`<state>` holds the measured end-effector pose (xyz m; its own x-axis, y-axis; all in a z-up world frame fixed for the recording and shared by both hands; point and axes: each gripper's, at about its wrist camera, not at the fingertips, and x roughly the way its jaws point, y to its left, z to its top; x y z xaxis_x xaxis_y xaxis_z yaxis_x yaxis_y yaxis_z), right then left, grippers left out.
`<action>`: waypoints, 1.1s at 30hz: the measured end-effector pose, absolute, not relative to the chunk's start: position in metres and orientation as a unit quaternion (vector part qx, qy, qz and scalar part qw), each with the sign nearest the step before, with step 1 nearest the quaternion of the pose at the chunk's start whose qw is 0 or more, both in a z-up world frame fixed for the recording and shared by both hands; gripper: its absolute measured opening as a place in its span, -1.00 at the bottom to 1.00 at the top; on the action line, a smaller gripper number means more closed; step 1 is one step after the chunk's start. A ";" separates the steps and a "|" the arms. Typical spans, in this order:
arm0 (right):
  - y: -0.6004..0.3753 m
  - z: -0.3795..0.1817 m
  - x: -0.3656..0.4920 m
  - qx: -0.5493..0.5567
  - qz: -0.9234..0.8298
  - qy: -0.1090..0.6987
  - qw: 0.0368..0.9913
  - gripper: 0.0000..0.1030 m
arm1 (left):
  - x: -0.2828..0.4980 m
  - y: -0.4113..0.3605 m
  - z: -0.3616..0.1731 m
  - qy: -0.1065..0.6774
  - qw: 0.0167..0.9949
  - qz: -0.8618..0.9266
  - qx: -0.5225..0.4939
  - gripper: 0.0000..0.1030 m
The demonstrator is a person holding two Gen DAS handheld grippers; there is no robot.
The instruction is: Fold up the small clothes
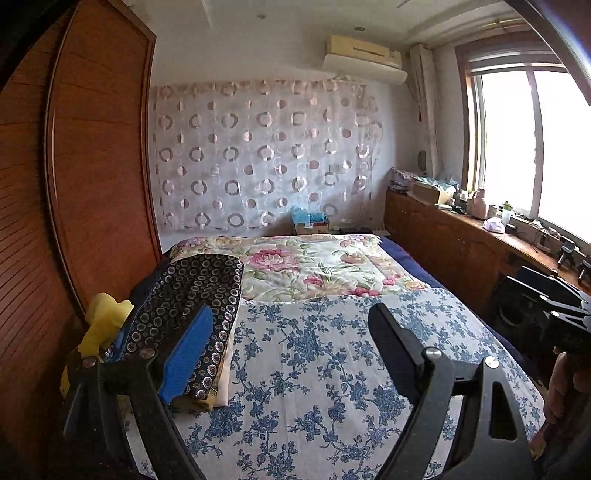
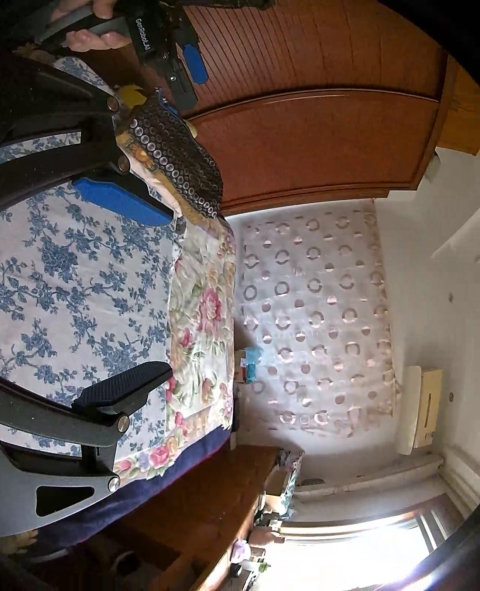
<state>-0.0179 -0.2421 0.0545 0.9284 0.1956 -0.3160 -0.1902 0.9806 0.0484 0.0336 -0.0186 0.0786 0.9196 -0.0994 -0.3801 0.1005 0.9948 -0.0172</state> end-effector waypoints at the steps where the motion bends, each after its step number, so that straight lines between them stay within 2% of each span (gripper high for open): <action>1: -0.242 0.053 -0.021 0.009 0.097 0.161 0.982 0.50 | 0.033 -0.018 0.078 0.194 0.980 -0.051 0.001 0.68; 33: -0.248 0.055 -0.018 0.004 0.098 0.165 0.981 0.50 | 0.033 -0.016 0.077 0.194 0.980 -0.046 0.003 0.68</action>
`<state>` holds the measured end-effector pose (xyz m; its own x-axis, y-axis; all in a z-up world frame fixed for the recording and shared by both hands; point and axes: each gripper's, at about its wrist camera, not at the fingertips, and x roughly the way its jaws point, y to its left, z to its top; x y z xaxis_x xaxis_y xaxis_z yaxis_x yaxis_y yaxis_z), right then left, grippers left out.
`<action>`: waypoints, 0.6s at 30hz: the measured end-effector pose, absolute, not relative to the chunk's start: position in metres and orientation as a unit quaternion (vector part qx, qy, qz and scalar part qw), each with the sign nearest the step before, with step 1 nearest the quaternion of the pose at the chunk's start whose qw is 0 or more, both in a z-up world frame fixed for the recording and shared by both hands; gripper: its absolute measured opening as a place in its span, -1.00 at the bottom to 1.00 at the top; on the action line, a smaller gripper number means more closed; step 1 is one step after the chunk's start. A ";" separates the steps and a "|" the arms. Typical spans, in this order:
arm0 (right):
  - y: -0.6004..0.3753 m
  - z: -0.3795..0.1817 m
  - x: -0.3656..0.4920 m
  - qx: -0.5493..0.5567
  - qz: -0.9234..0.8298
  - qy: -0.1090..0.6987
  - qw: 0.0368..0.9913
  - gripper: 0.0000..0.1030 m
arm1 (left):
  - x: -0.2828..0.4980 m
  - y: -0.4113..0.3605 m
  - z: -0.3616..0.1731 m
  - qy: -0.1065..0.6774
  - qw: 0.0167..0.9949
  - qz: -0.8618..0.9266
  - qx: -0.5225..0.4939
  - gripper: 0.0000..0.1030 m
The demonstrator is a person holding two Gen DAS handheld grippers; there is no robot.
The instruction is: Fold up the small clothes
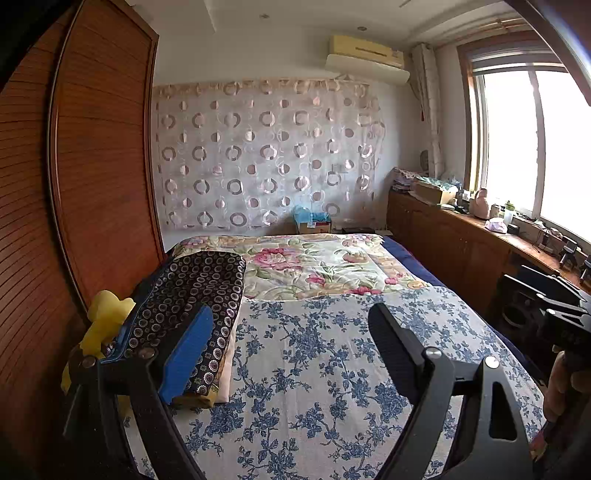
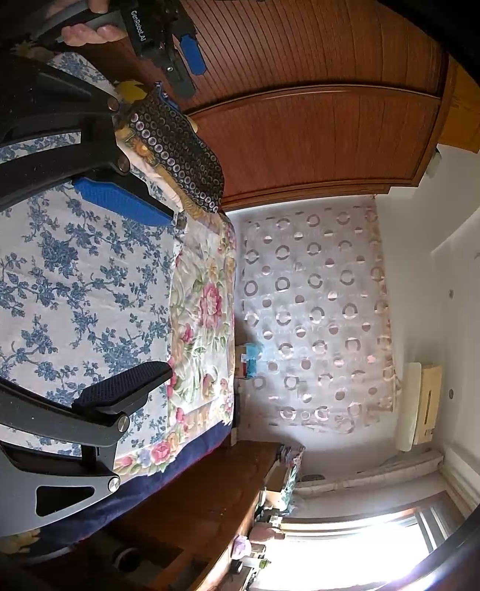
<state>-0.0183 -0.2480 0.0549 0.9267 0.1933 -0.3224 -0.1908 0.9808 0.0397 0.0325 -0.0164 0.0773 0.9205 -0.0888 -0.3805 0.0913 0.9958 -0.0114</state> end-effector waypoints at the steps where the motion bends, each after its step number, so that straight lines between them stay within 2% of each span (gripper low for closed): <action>1: -0.248 0.054 -0.018 0.003 0.098 0.165 0.981 0.50 | 0.032 -0.016 0.077 0.193 0.980 -0.045 0.004 0.68; 18: -0.253 0.055 -0.017 0.003 0.099 0.166 0.981 0.50 | 0.030 -0.018 0.076 0.191 0.981 -0.045 0.002 0.68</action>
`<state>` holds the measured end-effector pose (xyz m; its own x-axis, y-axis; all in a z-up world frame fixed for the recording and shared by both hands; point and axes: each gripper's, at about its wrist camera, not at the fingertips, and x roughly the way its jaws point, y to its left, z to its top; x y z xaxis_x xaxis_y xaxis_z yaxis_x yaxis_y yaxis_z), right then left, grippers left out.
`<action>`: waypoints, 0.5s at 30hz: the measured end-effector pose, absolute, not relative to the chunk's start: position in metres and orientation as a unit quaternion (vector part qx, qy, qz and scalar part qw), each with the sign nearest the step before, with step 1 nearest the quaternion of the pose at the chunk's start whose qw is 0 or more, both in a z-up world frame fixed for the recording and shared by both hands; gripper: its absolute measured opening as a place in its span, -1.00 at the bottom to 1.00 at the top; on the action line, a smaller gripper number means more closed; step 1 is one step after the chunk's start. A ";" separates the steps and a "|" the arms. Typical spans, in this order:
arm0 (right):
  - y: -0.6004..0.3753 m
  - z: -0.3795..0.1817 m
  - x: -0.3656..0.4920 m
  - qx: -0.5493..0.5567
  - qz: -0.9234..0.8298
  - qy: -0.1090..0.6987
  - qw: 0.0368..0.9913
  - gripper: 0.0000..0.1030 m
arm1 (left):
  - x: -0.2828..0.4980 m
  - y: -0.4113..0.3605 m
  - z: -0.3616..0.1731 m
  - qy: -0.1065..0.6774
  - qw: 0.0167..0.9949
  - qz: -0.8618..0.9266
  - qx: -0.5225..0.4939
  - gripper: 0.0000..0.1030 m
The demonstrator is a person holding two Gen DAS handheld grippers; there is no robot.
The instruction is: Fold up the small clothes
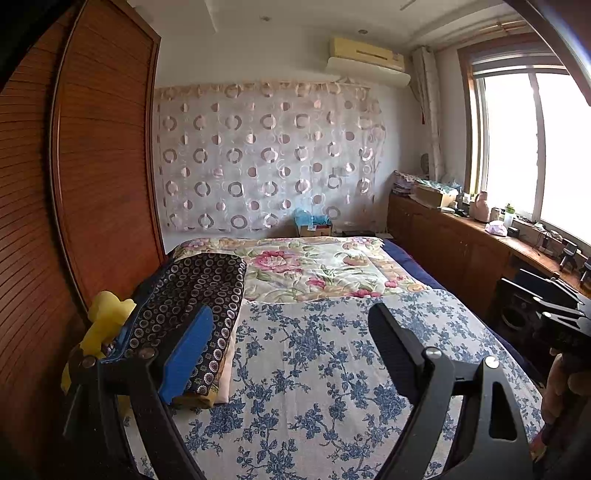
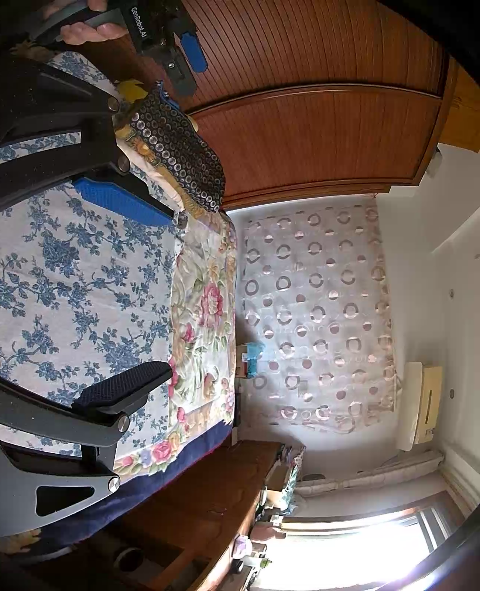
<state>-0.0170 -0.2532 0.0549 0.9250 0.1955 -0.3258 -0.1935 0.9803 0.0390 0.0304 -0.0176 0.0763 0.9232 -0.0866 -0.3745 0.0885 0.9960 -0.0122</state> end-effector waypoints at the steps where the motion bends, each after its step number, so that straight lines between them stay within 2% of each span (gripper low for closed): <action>1: -0.253 0.055 -0.017 0.003 0.099 0.166 0.981 0.50 | 0.030 -0.017 0.076 0.191 0.981 -0.045 0.003 0.68; 15: -0.256 0.054 -0.018 0.000 0.098 0.167 0.981 0.50 | 0.028 -0.019 0.080 0.191 0.981 -0.043 0.002 0.68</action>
